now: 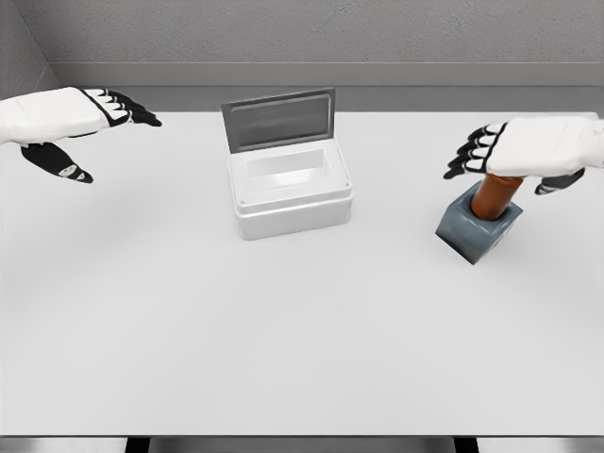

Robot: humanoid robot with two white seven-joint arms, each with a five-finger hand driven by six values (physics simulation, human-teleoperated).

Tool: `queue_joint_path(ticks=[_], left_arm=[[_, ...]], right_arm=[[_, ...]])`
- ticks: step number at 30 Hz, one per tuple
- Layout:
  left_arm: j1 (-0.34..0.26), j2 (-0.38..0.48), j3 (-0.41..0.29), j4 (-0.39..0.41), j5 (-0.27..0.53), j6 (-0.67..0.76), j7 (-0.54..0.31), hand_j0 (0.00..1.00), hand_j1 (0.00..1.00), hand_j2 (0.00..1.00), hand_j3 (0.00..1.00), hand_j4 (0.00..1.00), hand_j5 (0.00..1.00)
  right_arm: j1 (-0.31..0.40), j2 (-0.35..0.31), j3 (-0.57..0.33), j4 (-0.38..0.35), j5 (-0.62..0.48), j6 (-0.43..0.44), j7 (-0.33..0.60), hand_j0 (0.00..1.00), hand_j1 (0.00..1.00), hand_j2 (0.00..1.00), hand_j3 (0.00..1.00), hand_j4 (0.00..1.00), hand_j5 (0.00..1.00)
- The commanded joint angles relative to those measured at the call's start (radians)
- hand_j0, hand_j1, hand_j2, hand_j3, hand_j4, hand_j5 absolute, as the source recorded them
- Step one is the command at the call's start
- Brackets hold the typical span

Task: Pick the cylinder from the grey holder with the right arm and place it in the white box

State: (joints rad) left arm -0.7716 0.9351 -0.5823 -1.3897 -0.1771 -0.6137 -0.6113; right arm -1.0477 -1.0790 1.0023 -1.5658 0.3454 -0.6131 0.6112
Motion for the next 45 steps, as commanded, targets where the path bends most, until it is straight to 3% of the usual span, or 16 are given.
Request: queue_joint_path(ticks=[1,13,17,29,33,34,41,45], left_arm=[[0.0,0.001,-0.001,0.003,0.005,0.003,0.0,1.0,1.0,1.0,1.0,1.0,1.0],[0.002,0.001,-0.001,0.001,0.008,0.003,0.0,1.0,1.0,1.0,1.0,1.0,1.0],[0.002,0.001,-0.002,0.001,0.01,0.003,0.0,1.0,1.0,1.0,1.0,1.0,1.0],[-0.005,0.002,-0.001,0.001,0.021,0.003,0.0,1.0,1.0,1.0,1.0,1.0,1.0],[-0.005,0.004,-0.002,0.0,0.021,0.003,0.0,1.0,1.0,1.0,1.0,1.0,1.0],[-0.006,0.004,-0.002,0.0,0.021,0.003,0.0,1.0,1.0,1.0,1.0,1.0,1.0],[-0.005,0.002,-0.005,0.0,0.021,0.003,0.0,1.0,1.0,1.0,1.0,1.0,1.0],[-0.005,0.002,-0.007,0.0,0.021,0.003,0.0,1.0,1.0,1.0,1.0,1.0,1.0]], right_arm=[[0.0,0.014,0.016,0.013,0.012,0.002,0.0,1.0,1.0,1.0,1.0,1.0,1.0],[0.002,0.054,0.038,0.079,0.069,0.002,0.0,0.98,0.98,0.98,0.98,0.98,0.98],[0.0,0.053,0.039,0.07,0.081,0.002,0.0,0.81,0.81,0.81,0.81,0.81,0.81],[-0.002,0.045,0.058,0.046,0.096,0.002,0.0,0.76,0.76,0.76,0.76,0.76,0.76],[-0.003,0.045,0.059,0.046,0.098,0.002,0.0,0.63,0.63,0.63,0.63,0.63,0.63],[-0.003,0.045,0.058,0.046,0.098,0.002,0.0,0.55,0.55,0.55,0.55,0.55,0.55],[-0.012,0.045,0.056,0.039,0.098,0.002,0.0,0.46,0.46,0.46,0.46,0.46,0.46],[-0.018,0.042,0.052,0.03,0.096,0.002,0.0,0.46,0.46,0.46,0.46,0.46,0.46]])
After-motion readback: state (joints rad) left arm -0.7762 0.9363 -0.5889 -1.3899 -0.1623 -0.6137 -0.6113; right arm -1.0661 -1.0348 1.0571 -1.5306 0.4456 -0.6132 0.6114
